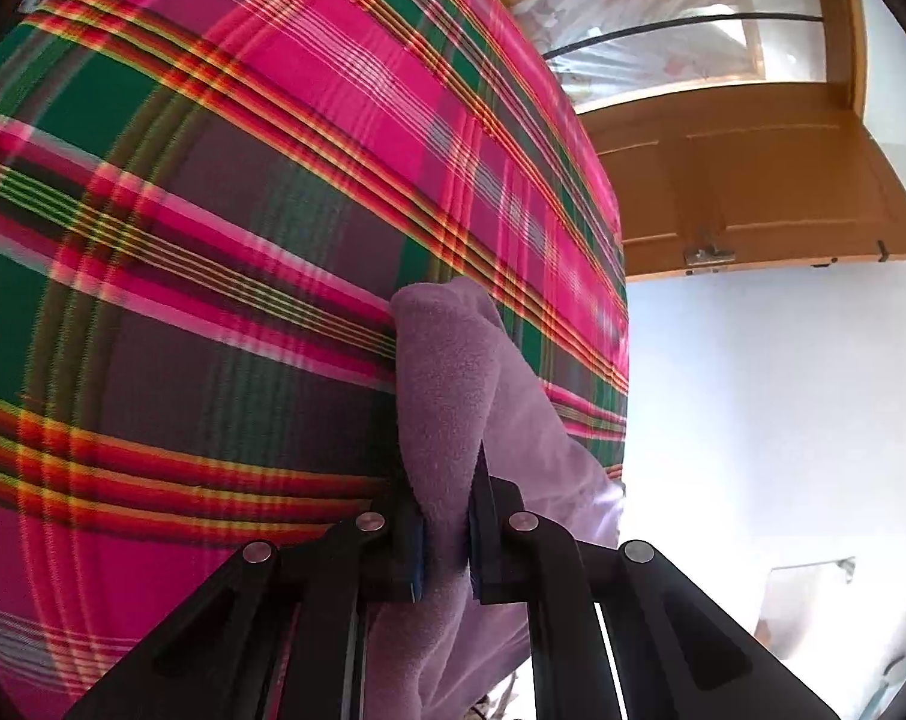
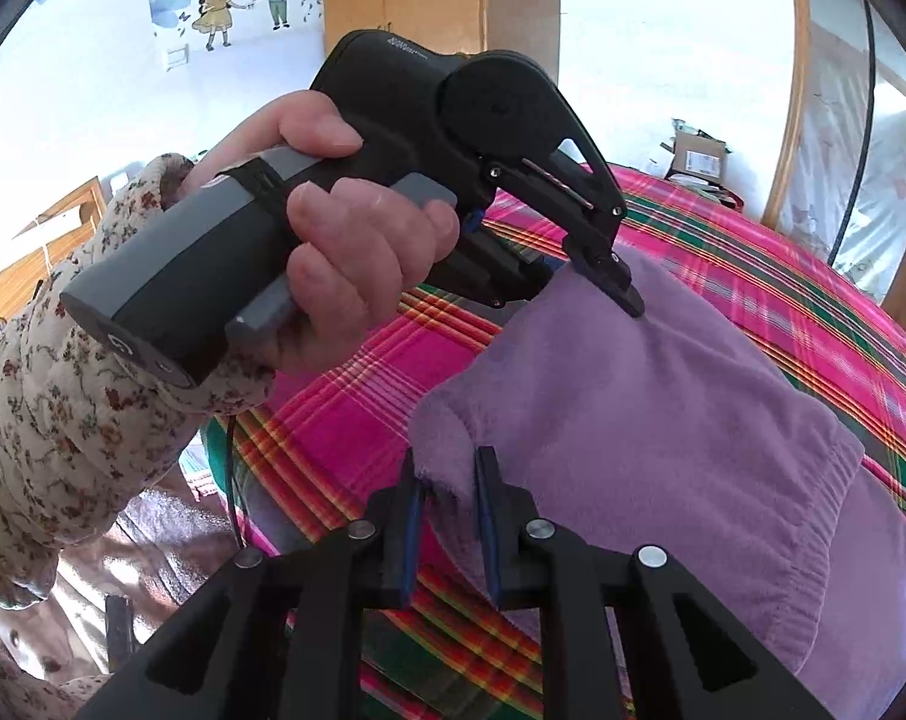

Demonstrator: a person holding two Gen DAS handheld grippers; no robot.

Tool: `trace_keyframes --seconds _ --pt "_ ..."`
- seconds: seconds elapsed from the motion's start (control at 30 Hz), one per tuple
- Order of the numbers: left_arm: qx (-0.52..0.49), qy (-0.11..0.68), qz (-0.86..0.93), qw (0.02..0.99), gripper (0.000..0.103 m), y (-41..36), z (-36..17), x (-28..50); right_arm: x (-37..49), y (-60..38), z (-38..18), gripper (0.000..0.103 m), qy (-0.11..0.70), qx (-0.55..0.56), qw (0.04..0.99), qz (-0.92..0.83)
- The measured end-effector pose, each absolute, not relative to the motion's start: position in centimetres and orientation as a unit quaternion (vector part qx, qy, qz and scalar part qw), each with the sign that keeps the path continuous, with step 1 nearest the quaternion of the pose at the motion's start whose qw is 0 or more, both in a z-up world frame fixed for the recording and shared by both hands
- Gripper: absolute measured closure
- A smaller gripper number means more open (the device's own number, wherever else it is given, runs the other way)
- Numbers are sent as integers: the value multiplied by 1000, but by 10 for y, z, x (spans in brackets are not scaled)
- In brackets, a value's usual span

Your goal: Fold clothes

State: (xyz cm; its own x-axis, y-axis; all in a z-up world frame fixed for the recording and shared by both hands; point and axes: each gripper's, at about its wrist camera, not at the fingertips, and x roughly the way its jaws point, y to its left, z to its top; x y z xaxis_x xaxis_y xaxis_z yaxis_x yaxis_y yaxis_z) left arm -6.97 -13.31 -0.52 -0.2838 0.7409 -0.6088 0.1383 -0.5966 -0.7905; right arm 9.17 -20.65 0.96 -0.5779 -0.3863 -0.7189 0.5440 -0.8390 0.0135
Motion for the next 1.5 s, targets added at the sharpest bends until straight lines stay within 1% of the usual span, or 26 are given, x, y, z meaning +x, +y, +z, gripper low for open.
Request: trace_keyframes --seconds 0.3,0.53,0.87,1.0,1.1,1.4,1.5 --pt "-554 -399 706 189 93 -159 -7 -69 84 -236 6 86 117 379 292 -870" --pt "-556 -406 706 168 93 -184 -15 -50 77 -252 1 86 121 387 314 -858" --pt "-560 -418 700 147 92 -203 -25 -37 66 -259 -12 86 110 406 335 -843" --pt "-565 -426 693 140 88 -206 -28 -34 62 -259 -20 84 98 417 338 -838" --pt "-569 -434 687 127 81 -211 -29 -31 63 -264 -25 80 94 420 340 -836" --pt "-560 -433 700 100 78 -218 -14 -9 55 -247 -29 77 69 426 344 -834" --pt "-549 -422 717 80 78 -222 -6 5 58 -227 -23 76 42 420 351 -836"
